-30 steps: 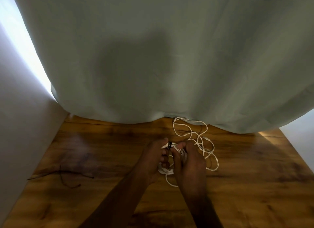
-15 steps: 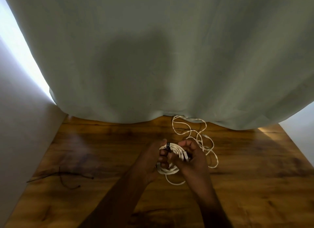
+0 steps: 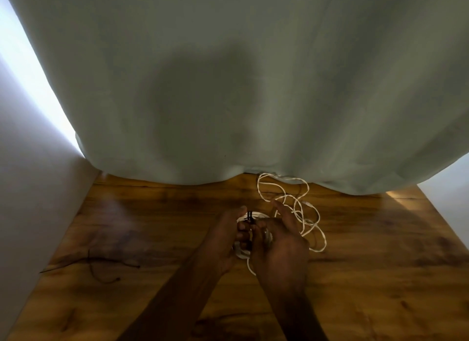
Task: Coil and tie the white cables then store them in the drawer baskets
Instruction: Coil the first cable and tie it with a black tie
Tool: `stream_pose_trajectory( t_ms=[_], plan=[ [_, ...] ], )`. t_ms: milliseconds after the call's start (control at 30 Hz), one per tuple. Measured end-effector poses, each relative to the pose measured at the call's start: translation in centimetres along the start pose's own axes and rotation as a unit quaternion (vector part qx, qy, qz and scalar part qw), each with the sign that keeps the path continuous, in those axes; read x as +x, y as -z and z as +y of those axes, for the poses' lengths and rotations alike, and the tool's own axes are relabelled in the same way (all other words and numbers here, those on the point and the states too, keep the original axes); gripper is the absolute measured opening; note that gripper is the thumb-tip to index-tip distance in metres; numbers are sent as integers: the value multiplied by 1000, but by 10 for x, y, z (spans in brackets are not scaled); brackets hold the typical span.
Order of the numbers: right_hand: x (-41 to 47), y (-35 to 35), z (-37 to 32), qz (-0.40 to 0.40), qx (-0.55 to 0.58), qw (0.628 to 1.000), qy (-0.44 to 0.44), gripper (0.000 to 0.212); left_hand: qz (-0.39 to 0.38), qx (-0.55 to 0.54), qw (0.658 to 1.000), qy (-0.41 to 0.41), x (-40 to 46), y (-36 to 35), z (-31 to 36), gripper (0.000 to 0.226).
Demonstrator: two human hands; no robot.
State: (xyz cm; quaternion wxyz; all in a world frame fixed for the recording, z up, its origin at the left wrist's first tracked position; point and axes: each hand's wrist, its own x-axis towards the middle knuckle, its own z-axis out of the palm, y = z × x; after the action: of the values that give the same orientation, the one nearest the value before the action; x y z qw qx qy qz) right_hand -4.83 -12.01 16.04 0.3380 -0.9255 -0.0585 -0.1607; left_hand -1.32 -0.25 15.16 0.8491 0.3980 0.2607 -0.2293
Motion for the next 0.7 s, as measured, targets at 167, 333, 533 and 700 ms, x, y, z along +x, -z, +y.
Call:
stream_pose_trajectory(
  t_ms=[167,333,533,700],
  plan=[
    [9,4,-15,-73,-128,989,-31,27,-7,33,999,-12,-4,-2,-3,43],
    [9,-4,-11,-73,-144,986,-34,30,-8,28,1000,1,-7,-5,2,45],
    [7,-8,-4,70,-33,997,18,37,-4,-24,1000,-10,-3,-5,-1,35],
    [7,-7,-5,65,-69,995,12,18,2,-4,1000,-6,-4,-9,-2,42]
  ],
)
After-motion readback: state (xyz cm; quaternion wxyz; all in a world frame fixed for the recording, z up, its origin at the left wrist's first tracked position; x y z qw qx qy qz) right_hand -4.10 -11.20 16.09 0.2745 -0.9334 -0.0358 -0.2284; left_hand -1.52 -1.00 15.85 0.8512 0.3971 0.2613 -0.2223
